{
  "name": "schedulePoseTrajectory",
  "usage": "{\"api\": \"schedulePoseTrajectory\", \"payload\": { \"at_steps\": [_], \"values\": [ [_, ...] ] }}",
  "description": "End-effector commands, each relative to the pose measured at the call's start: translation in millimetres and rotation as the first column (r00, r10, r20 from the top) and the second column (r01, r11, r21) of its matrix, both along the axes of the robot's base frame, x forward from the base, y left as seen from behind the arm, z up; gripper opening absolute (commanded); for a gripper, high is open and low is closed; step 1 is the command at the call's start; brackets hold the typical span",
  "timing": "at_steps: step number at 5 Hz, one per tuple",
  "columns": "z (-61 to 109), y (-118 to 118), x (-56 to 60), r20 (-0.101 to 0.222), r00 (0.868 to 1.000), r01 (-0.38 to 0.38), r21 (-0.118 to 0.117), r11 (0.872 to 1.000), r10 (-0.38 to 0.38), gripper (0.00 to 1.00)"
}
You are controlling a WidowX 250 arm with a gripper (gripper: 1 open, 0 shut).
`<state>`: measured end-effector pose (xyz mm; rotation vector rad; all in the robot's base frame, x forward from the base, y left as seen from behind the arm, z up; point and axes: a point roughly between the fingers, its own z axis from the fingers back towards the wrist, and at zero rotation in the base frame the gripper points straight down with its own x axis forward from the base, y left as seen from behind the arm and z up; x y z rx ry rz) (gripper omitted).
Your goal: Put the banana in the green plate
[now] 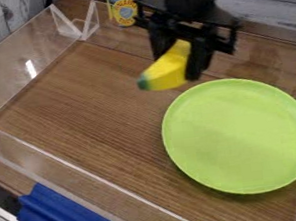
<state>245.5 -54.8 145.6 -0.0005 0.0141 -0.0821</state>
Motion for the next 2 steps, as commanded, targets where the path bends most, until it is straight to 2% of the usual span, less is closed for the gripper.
{"api": "schedulePoseTrajectory", "payload": {
  "at_steps": [1,2],
  "values": [
    [12.0,-29,-7.6,0.052,0.999,-0.011,-0.009,1.0,0.011,0.0],
    [4.4,-52,-11.2,0.056,0.998,-0.017,-0.004,1.0,0.018,0.0]
  ]
}}
